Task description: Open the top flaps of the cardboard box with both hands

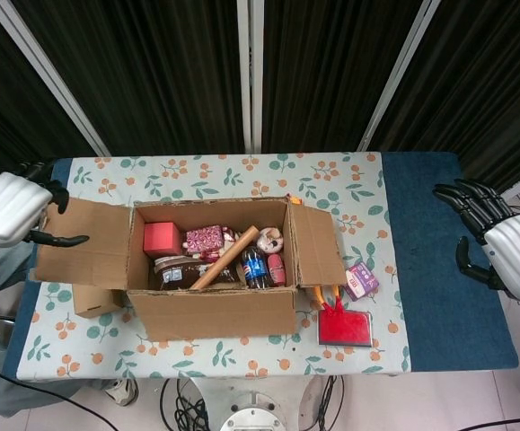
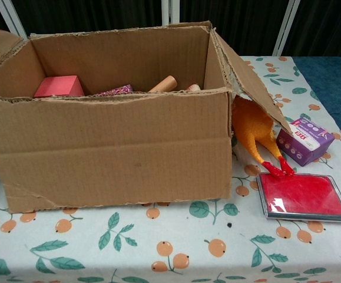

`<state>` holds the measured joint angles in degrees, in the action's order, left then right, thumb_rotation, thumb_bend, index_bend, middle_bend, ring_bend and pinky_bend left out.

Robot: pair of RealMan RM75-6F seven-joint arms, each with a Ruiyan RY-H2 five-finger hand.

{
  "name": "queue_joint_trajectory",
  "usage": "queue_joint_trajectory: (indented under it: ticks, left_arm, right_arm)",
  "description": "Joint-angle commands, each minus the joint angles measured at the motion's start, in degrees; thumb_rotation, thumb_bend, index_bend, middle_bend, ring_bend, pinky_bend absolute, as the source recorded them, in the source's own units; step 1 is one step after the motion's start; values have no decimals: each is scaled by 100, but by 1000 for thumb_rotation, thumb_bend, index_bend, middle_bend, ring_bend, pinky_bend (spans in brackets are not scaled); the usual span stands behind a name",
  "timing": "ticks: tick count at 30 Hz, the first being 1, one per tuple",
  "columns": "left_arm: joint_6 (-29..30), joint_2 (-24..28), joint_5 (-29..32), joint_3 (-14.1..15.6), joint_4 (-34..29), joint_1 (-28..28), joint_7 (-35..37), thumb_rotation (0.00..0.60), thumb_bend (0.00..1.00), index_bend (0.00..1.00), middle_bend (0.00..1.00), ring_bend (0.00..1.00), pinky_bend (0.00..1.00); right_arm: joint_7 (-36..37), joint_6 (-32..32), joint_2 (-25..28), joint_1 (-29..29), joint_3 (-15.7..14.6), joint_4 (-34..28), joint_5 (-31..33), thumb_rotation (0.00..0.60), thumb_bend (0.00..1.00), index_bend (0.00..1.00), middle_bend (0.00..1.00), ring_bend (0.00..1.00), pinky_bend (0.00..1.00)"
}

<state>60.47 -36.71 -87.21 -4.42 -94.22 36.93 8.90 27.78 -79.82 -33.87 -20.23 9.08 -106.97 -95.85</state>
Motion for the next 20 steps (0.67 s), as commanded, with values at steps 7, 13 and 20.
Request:
queue_joint_trajectory:
  ticks: [7, 13, 20]
  left_arm:
    - [1439, -655, 456, 313, -323, -1455, 438, 122, 1, 235, 206, 97, 202]
    - [2595, -1659, 161, 642, 161, -2402, -239, 262, 19, 62, 12, 13, 203]
    - [2605, -1913, 28, 822, 607, -2711, -156, 287, 18, 51, 11, 14, 202]
  right_arm:
    - [-1401, -587, -546, 842, -436, 432, 172, 600, 751, 6, 26, 0, 0]
    - [-2889, -1101, -1913, 1647, -647, 1264, 1089, 600, 377, 0, 0, 0, 0]
    - [-2822, -1498, -2821, 2119, -620, 2054, 1498, 600, 234, 0, 0, 0, 0]
